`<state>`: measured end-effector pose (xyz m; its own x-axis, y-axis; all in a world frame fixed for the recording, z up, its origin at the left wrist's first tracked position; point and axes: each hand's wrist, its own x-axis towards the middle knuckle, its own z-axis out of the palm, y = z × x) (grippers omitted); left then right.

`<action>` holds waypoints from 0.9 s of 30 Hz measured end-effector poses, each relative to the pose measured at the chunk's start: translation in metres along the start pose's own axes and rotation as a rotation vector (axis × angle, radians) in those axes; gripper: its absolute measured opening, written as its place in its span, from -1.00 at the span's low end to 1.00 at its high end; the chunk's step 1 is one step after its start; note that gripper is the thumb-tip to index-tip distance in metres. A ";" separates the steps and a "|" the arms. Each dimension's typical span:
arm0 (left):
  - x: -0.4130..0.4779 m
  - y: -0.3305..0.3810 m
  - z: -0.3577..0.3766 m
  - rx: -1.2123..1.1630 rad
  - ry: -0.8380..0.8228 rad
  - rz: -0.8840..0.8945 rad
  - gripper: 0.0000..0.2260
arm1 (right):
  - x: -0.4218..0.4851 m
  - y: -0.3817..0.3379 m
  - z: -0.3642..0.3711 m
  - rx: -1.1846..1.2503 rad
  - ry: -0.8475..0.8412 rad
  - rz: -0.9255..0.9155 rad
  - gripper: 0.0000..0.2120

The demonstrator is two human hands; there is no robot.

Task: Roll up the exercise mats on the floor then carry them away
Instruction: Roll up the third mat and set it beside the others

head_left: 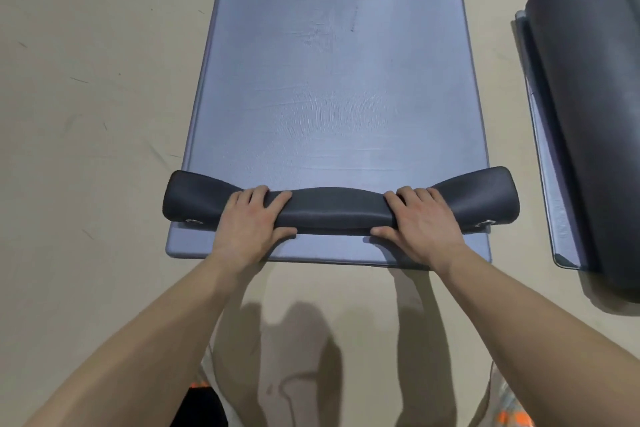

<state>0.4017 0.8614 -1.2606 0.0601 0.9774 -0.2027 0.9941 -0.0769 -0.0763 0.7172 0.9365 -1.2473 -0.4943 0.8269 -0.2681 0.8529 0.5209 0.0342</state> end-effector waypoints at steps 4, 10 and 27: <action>-0.023 -0.008 -0.017 -0.020 -0.085 0.060 -0.33 | -0.022 -0.002 -0.025 0.053 -0.094 -0.019 -0.30; -0.032 0.002 -0.036 -0.127 -0.271 0.017 -0.37 | -0.032 0.006 -0.031 0.213 -0.290 0.066 -0.32; -0.010 0.045 -0.002 -0.195 0.337 -0.159 -0.65 | 0.021 0.008 -0.025 -0.032 -0.178 -0.086 0.02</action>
<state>0.4458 0.8488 -1.2599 -0.1020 0.9862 0.1302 0.9898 0.0876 0.1121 0.7093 0.9637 -1.2291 -0.5252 0.7300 -0.4373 0.8016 0.5969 0.0338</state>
